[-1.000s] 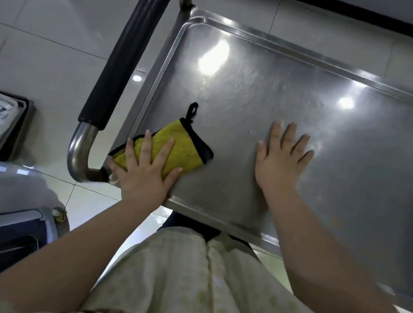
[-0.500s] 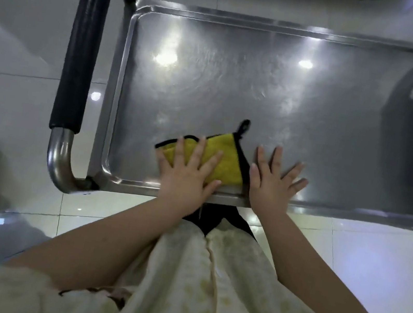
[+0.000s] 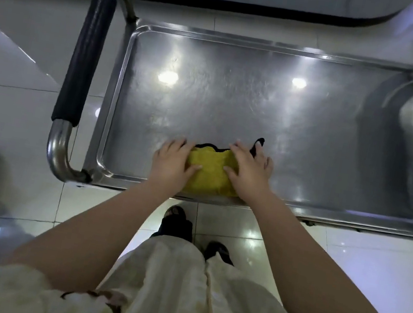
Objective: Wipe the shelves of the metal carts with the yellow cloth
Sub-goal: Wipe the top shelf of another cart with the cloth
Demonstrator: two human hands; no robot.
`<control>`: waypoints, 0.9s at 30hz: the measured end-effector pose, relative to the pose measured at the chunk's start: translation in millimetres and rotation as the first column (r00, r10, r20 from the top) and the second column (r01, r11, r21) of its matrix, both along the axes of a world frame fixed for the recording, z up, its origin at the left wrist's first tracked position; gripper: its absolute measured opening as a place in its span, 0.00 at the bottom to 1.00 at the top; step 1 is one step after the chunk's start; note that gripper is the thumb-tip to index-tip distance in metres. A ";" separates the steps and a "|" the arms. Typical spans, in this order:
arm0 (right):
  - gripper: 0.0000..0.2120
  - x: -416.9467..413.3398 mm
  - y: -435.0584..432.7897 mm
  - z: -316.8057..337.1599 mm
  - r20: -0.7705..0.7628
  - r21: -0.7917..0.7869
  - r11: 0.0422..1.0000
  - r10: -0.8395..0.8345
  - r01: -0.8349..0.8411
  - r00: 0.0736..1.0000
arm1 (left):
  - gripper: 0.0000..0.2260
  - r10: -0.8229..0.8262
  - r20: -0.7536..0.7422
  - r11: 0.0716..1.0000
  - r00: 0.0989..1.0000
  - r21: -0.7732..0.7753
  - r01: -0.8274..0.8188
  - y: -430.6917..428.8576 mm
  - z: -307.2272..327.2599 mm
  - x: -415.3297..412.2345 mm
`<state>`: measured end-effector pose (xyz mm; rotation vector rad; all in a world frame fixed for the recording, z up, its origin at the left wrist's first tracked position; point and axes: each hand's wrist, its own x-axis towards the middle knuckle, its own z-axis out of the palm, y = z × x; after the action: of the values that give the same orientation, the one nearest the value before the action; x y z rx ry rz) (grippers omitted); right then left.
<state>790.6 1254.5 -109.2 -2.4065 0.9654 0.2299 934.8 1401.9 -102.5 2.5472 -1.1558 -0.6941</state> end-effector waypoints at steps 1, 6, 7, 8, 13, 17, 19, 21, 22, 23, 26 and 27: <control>0.25 2.6 -0.5 0.4 -0.031 0.012 1.000 0.004 -0.004 1.000 | 0.26 0.004 -0.001 1.000 1.000 0.027 -0.004 -2.4 2.2 -0.3; 0.18 6.2 -2.0 9.0 -0.064 -0.090 0.996 0.023 -0.029 0.998 | 0.27 0.184 -0.153 0.983 0.971 0.010 -0.185 -14.7 17.4 -7.1; 0.16 7.2 -1.2 12.5 -0.086 -0.101 0.993 0.051 -0.060 0.995 | 0.26 0.215 -0.163 0.977 0.963 0.038 -0.211 -17.0 21.8 -7.3; 0.13 8.1 -0.3 16.6 -0.112 -0.115 0.989 0.083 -0.095 0.990 | 0.24 0.217 -0.145 0.975 0.965 0.081 -0.207 -18.6 27.0 -7.6; 0.10 -3.6 -4.0 46.3 0.027 -0.095 0.993 0.073 -0.070 0.997 | 0.12 0.239 -0.098 0.971 0.966 0.017 -0.239 -6.4 62.8 -20.7; 0.09 -25.4 -7.8 81.7 0.209 -0.034 0.998 0.065 -0.059 0.976 | 0.11 0.274 -0.170 0.923 0.947 -0.229 -0.308 15.1 95.7 -44.1; 0.10 -35.6 -6.2 102.9 0.290 -0.073 0.997 0.056 -0.036 0.955 | 0.13 0.297 -0.150 0.891 0.943 -0.312 -0.330 21.5 112.6 -57.8; 0.10 -47.7 -2.3 122.4 0.337 -0.168 0.985 0.096 -0.041 0.937 | 0.14 0.297 -0.104 0.884 0.949 -0.346 -0.314 25.0 128.0 -71.0; 0.09 -55.3 -0.1 130.8 0.351 -0.202 0.978 0.115 -0.045 0.929 | 0.13 0.276 -0.038 0.898 0.960 -0.345 -0.272 26.2 134.6 -77.2; 0.09 -64.4 1.9 137.6 0.365 -0.222 0.974 0.125 -0.044 0.923 | 0.12 0.241 0.042 0.915 0.970 -0.342 -0.213 27.6 140.4 -83.2; 0.08 -96.3 9.3 151.6 0.405 -0.267 0.963 0.130 -0.019 0.905 | 0.09 0.174 0.200 0.922 0.964 -0.378 -0.088 33.8 154.0 -102.4; 0.08 -106.7 12.0 155.5 0.415 -0.285 0.958 0.130 -0.007 0.901 | 0.09 0.168 0.238 0.917 0.957 -0.394 -0.063 35.8 157.1 -108.6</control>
<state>683.9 1266.5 46.3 -2.5843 0.7420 -0.4302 826.3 1437.7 54.6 2.3890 -1.0781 -0.0768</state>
